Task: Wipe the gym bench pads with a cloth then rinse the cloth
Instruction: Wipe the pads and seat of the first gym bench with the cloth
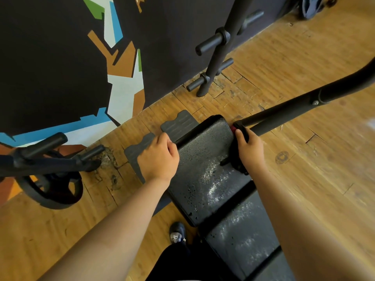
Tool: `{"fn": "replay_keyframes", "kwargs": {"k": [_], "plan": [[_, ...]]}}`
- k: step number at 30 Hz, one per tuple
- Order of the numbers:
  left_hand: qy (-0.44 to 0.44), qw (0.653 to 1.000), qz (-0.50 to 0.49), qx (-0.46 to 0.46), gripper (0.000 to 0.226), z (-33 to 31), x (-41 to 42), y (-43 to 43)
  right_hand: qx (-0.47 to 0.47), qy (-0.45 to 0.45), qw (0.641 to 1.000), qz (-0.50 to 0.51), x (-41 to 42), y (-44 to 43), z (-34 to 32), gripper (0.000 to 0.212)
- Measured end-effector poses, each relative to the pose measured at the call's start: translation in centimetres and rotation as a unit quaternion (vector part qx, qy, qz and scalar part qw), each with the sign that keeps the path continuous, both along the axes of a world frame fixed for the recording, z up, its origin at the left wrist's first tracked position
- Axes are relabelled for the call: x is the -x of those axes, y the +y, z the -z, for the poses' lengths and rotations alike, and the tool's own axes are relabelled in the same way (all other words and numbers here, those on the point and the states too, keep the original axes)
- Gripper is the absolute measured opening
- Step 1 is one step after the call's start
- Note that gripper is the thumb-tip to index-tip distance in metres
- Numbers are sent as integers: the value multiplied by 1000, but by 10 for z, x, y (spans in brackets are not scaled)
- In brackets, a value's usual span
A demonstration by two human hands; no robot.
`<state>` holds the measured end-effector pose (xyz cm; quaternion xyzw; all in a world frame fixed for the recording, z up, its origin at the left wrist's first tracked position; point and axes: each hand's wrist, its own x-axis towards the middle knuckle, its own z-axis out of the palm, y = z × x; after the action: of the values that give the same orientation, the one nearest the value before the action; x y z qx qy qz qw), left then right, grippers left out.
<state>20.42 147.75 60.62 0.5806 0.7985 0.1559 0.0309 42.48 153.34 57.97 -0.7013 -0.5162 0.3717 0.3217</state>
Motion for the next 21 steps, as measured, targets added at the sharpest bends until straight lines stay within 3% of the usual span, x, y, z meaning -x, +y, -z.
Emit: {"fn": "replay_keyframes", "kwargs": {"k": [8,15,21], "plan": [[-11,1000,-7,7,16,-2,-1,0,54,-12,997,45,-38,-49,27,28],[-12,1000,-5,6,19,-1,-1,0,43,-13,999,-11,-20,-20,10,31],[-17,1000,-4,13,19,-3,-1,0,33,8,998,59,-33,-53,30,26]]}}
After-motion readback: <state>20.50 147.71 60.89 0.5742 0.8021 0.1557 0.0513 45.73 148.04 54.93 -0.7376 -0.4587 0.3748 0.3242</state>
